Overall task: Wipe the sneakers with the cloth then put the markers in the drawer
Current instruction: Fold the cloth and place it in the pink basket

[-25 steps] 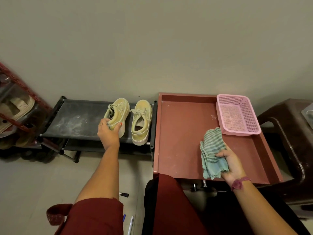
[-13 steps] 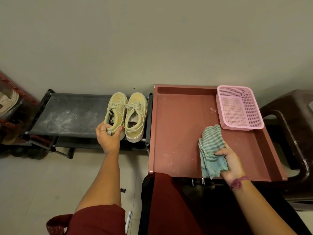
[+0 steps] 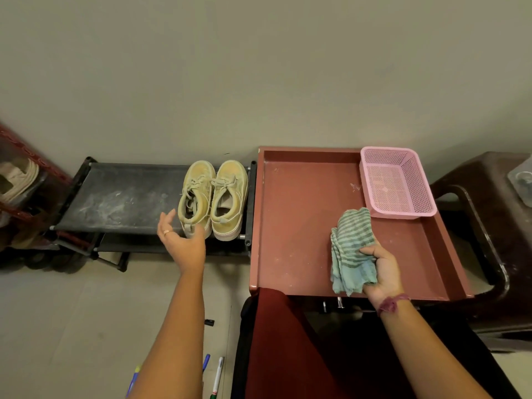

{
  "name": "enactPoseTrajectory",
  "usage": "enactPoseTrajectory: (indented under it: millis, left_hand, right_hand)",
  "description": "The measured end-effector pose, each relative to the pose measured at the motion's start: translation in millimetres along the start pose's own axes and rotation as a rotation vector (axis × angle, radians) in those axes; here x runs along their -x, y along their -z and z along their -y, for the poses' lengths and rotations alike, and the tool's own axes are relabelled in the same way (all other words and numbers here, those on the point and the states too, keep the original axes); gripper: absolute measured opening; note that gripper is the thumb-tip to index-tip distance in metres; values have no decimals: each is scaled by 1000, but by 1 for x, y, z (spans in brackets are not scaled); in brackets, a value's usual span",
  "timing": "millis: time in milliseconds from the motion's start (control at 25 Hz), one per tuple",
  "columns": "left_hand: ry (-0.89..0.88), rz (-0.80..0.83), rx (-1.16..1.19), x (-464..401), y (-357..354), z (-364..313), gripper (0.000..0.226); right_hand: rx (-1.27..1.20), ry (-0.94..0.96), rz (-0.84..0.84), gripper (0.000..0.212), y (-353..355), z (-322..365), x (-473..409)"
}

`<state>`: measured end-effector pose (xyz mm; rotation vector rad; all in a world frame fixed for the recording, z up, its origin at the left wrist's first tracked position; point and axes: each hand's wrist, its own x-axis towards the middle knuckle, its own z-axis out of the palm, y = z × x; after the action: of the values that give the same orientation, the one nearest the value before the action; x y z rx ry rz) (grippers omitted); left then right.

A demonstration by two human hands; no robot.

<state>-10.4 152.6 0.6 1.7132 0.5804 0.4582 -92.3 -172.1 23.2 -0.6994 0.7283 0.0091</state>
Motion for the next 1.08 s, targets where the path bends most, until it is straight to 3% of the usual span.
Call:
enactPoseTrajectory:
  millis: [80,200,280,400,520,680,800,960,1080]
  left_hand:
    - [-24,-74,137,32,2,-18,52]
    - [99,62,314,93,-8,-51,44]
    - [226,271,271,135,-20,-67,39]
    - [537,710,186,188,-39,-87,27]
    - [691,981,372,228,-52,-105,33]
    - [652,954,516,243,-62,-113,36]
    - [609,883,473,250,-65,-119,30]
    - [556,833,500,262,-59,-129,45]
    - [414,898,453,268,-53,-132,45]
  right_hand:
    - [-48,4,23,53,-5,2,11]
    - [-72,32,59,36,-12,7,28]
    - [-79,30,75,33,-13,11,39]
    - [-103,1,130,41,-11,17,53]
    - [-99,-2,197,48,-2,28,67]
    - [55,59,313,44,15,46,90]
    - [233,158,265,51,27,55,103]
    - [729,331,227,61,33,66,117]
    - [1070,589,218,45,23,83,130]
